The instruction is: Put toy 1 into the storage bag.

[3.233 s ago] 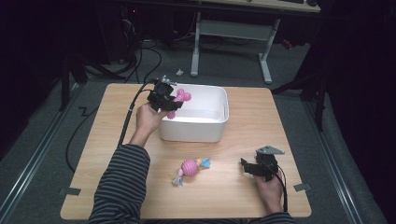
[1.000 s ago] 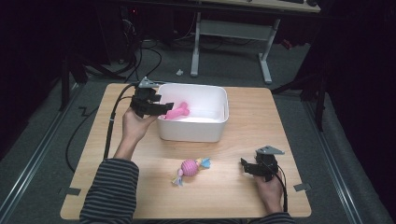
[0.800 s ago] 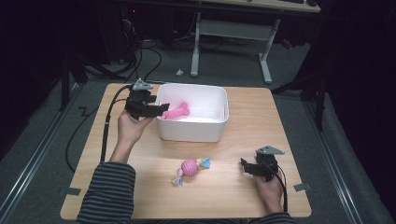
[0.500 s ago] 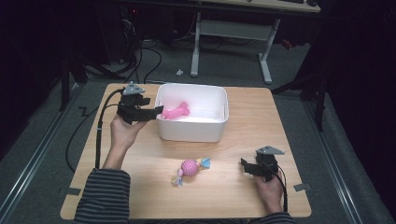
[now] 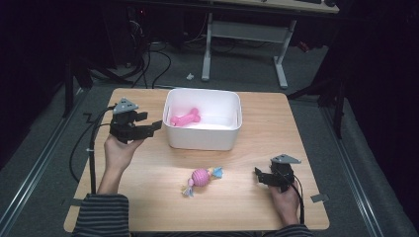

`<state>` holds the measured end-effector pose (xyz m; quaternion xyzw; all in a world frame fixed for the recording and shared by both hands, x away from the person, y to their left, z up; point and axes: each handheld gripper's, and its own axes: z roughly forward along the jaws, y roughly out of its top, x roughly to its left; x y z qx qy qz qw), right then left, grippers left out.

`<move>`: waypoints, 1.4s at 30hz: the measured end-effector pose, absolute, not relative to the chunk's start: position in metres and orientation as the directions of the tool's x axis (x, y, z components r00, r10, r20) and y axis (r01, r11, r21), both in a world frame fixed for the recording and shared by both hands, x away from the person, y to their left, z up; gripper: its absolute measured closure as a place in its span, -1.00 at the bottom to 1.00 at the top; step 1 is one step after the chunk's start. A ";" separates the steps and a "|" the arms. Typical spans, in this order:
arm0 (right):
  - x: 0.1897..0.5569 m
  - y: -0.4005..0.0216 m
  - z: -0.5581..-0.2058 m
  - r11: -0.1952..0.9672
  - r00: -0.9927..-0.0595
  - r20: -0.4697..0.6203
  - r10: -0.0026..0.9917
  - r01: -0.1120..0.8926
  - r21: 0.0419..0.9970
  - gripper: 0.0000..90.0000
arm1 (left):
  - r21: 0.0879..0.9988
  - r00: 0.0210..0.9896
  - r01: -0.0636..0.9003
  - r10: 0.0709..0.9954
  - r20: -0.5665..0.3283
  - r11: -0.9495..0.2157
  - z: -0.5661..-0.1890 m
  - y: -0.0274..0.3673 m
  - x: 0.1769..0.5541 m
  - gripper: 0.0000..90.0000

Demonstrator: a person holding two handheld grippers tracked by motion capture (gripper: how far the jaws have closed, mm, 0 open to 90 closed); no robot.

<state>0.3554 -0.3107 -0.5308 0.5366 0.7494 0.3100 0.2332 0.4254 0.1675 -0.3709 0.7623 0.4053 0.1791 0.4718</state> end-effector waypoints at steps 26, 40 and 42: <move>0.355 -0.311 -0.531 0.233 -0.316 -0.018 0.949 0.659 0.715 -0.47 | 0.875 0.561 0.464 0.810 -0.171 -0.137 -0.400 0.201 0.389 -0.22; 0.355 -0.311 -0.531 0.231 -0.314 -0.017 0.949 0.660 0.715 -0.47 | 0.870 0.552 0.479 0.811 -0.194 -0.117 -0.421 0.201 0.378 -0.22; 0.355 -0.310 -0.531 0.231 -0.314 -0.017 0.949 0.660 0.715 -0.47 | 0.869 0.552 0.481 0.810 -0.196 -0.117 -0.423 0.200 0.377 -0.23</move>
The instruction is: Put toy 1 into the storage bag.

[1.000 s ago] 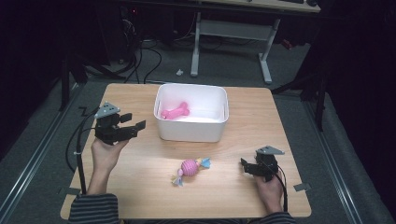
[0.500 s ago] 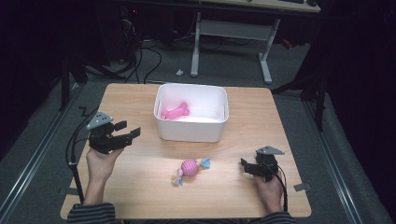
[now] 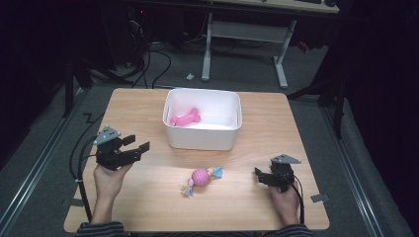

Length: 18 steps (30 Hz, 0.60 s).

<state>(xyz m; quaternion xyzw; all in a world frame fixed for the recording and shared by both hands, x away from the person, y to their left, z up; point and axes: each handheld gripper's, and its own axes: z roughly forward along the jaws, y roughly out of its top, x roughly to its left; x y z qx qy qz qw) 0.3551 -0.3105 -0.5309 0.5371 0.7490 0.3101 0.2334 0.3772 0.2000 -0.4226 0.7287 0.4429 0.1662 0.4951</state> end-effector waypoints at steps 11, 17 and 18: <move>0.355 -0.311 -0.531 0.231 -0.314 -0.017 0.949 0.660 0.715 -0.47 | 0.855 0.541 0.507 0.813 -0.214 -0.112 -0.440 0.198 0.373 -0.23; 0.355 -0.311 -0.531 0.231 -0.315 -0.017 0.949 0.660 0.715 -0.47 | 0.846 0.533 0.522 0.816 -0.225 -0.108 -0.449 0.198 0.371 -0.23; 0.355 -0.311 -0.531 0.231 -0.314 -0.017 0.949 0.660 0.715 -0.47 | 0.846 0.530 0.523 0.817 -0.226 -0.105 -0.451 0.198 0.371 -0.23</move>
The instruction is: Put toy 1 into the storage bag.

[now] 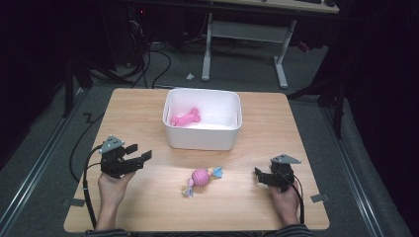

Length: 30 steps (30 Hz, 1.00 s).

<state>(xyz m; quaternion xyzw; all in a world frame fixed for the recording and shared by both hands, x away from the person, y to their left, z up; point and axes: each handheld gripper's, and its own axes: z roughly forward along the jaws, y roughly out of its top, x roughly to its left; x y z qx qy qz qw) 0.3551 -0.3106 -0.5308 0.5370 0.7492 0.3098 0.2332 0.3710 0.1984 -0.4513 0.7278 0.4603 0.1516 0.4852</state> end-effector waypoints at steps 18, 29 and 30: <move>0.355 -0.311 -0.531 0.233 -0.316 -0.017 0.949 0.660 0.714 -0.47 | 0.822 0.507 0.559 0.828 -0.239 -0.105 -0.476 0.197 0.370 -0.23; 0.355 -0.311 -0.531 0.233 -0.316 -0.017 0.949 0.660 0.714 -0.47 | 0.802 0.491 0.585 0.838 -0.236 -0.118 -0.494 0.192 0.370 -0.23; 0.355 -0.311 -0.531 0.233 -0.316 -0.017 0.949 0.660 0.714 -0.47 | 0.800 0.492 0.587 0.838 -0.234 -0.121 -0.496 0.192 0.370 -0.23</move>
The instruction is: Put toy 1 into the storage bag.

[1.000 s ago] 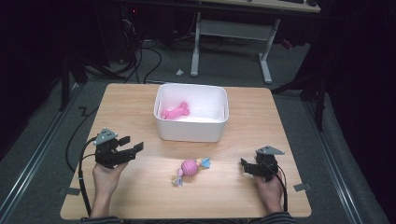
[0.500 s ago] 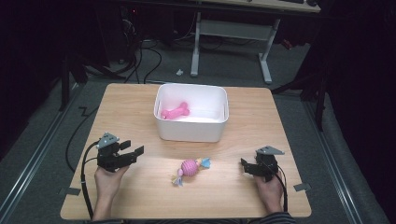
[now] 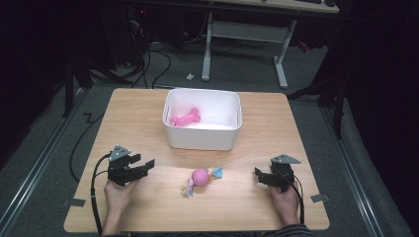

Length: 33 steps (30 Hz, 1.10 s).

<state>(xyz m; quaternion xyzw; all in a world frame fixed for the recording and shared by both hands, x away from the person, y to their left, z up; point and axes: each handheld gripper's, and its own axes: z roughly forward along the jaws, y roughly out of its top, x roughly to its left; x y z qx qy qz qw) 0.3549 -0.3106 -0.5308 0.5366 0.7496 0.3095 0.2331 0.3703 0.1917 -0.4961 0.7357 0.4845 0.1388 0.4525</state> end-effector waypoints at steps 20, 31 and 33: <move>0.355 -0.311 -0.531 0.233 -0.316 -0.017 0.949 0.660 0.715 -0.47 | 0.775 0.449 0.608 0.880 -0.155 -0.174 -0.528 0.180 0.377 -0.23; 0.355 -0.310 -0.531 0.233 -0.318 -0.016 0.948 0.660 0.714 -0.49 | 0.755 0.417 0.613 0.907 -0.061 -0.231 -0.536 0.173 0.383 -0.23; 0.355 -0.310 -0.531 0.240 -0.326 -0.018 0.945 0.659 0.713 -0.51 | 0.748 0.417 0.610 0.909 -0.022 -0.262 -0.536 0.170 0.384 -0.25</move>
